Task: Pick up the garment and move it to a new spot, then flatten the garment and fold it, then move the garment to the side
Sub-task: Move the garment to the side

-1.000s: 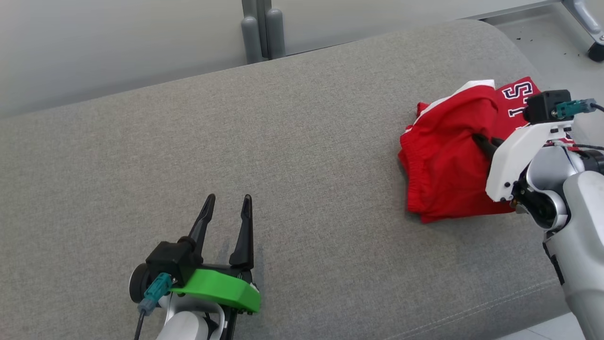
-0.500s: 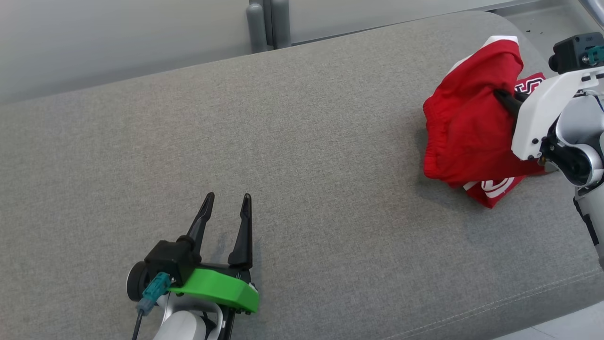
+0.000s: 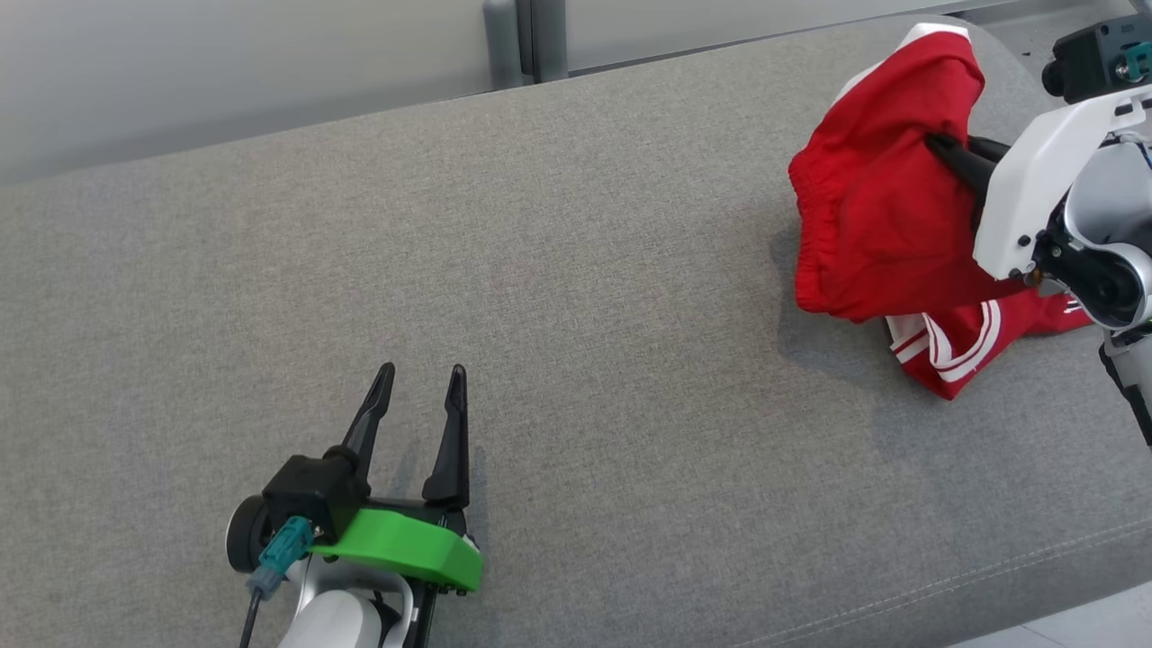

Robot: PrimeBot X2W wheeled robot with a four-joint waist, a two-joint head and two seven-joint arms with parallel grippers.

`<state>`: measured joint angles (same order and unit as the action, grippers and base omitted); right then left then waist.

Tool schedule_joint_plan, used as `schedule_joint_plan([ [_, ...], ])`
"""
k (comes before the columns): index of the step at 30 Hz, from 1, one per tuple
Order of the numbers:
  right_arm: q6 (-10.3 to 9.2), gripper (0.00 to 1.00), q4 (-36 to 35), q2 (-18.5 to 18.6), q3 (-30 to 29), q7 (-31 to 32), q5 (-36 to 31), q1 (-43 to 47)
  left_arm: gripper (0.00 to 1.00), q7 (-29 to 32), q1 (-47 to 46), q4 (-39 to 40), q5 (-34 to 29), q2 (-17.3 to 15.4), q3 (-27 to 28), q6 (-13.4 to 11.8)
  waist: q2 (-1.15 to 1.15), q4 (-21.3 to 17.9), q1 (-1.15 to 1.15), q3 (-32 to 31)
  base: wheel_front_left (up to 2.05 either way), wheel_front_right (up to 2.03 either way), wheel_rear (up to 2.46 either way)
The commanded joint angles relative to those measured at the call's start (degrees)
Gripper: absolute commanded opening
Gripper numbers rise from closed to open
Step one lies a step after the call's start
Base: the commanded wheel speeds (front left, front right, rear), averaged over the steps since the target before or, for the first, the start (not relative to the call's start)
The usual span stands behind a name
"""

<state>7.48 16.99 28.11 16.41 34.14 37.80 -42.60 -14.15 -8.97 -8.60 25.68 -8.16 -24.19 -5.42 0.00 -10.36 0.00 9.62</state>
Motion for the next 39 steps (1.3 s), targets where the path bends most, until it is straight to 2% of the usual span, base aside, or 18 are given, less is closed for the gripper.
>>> schedule_joint_plan([
  [1,0.02,0.00,-0.6,0.3,0.1,-0.3,0.4,-0.6,1.00,0.1,-0.4,0.2,0.4,-0.5,0.3,-0.3,0.00,-0.1,0.00,0.0,0.00,0.00,0.00],
  [7,0.02,0.00,-2.1,0.2,0.4,0.3,1.2,-1.4,1.00,0.3,-0.7,0.6,0.6,-0.7,0.3,-0.7,0.00,-0.4,0.00,-0.2,0.00,0.00,0.00],
  [11,0.01,0.00,-1.6,1.9,0.3,0.2,0.1,-0.8,1.00,0.3,-0.9,0.9,0.5,-1.0,0.2,-0.9,0.00,-0.3,0.00,0.3,0.00,0.00,0.00],
  [27,0.01,0.00,7.1,6.4,0.6,-3.8,0.6,2.0,1.00,1.2,-2.4,2.0,0.1,-2.3,-0.1,-1.2,0.00,0.7,0.00,3.4,0.00,0.00,0.00],
  [35,0.01,0.00,8.0,6.0,3.3,-5.4,1.7,-0.1,1.00,1.5,-2.7,2.0,0.3,-2.5,-0.4,-1.5,0.00,1.0,0.00,3.6,0.00,0.00,0.00],
  [39,0.01,0.00,8.7,7.7,5.3,-5.2,-0.4,-1.3,1.00,1.5,-2.7,2.2,0.4,-2.5,-0.4,-1.6,0.00,1.2,0.00,3.9,0.00,0.00,0.00],
])
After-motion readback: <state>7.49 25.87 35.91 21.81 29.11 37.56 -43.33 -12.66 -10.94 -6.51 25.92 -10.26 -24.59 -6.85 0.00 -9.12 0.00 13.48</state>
